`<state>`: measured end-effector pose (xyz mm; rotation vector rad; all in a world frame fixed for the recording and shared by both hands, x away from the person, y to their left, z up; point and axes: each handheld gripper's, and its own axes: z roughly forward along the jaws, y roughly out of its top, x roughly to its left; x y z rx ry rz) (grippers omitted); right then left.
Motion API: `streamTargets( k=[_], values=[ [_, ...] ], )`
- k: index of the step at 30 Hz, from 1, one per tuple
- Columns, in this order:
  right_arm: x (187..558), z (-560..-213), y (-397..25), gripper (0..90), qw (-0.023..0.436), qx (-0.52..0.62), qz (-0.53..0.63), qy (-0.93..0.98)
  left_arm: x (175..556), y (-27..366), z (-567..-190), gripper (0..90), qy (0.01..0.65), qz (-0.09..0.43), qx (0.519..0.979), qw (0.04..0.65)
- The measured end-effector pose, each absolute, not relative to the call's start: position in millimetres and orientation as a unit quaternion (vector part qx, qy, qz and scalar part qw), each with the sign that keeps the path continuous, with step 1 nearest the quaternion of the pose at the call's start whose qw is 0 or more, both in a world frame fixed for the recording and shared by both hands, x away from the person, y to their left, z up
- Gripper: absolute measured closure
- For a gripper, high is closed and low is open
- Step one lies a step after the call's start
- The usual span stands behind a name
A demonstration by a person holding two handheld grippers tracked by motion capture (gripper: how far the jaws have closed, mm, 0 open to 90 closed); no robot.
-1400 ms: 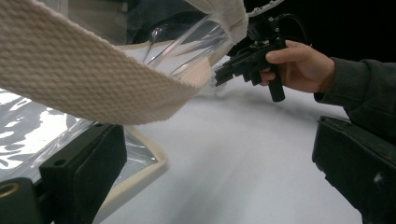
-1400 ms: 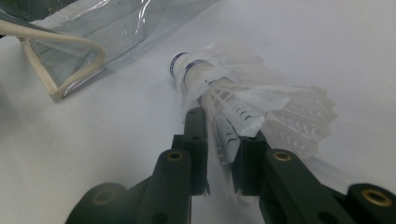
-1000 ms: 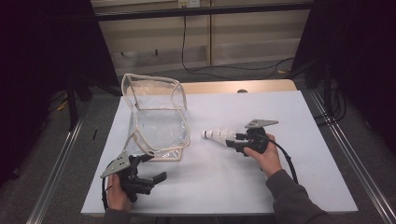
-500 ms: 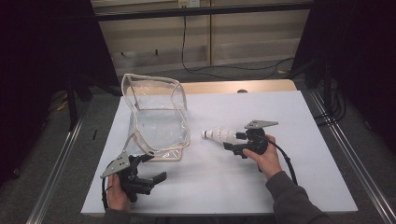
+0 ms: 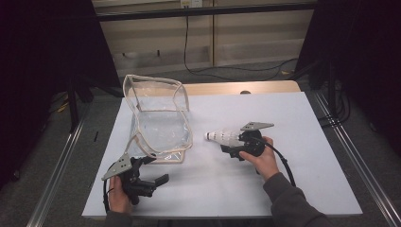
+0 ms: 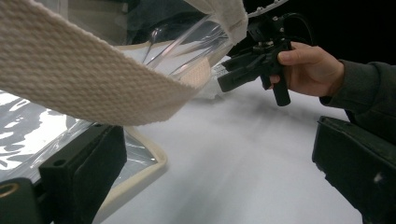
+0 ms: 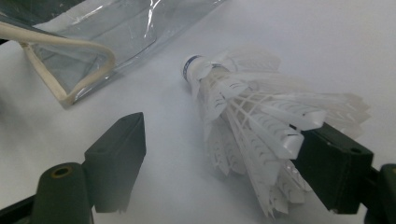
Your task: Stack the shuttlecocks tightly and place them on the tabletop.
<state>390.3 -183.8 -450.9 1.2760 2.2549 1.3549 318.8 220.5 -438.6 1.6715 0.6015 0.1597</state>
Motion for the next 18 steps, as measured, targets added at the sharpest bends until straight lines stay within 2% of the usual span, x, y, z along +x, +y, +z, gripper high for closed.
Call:
streamTargets(
  k=[2,8,18],
  values=[
    [390.5,-451.6,-182.3,25.4,0.109,0.43,0.461,0.768,318.7,220.5,-438.6,3.1,0.263,0.07,0.729,0.628],
    [391.1,-452.9,-178.3,29.7,0.113,0.432,0.46,0.768,318.7,220.7,-438.7,3.1,0.262,0.07,0.73,0.627],
    [394.2,-455.0,-175.7,42.2,0.119,0.437,0.462,0.763,318.6,220.9,-438.6,3.1,0.262,0.07,0.73,0.627]
  ],
)
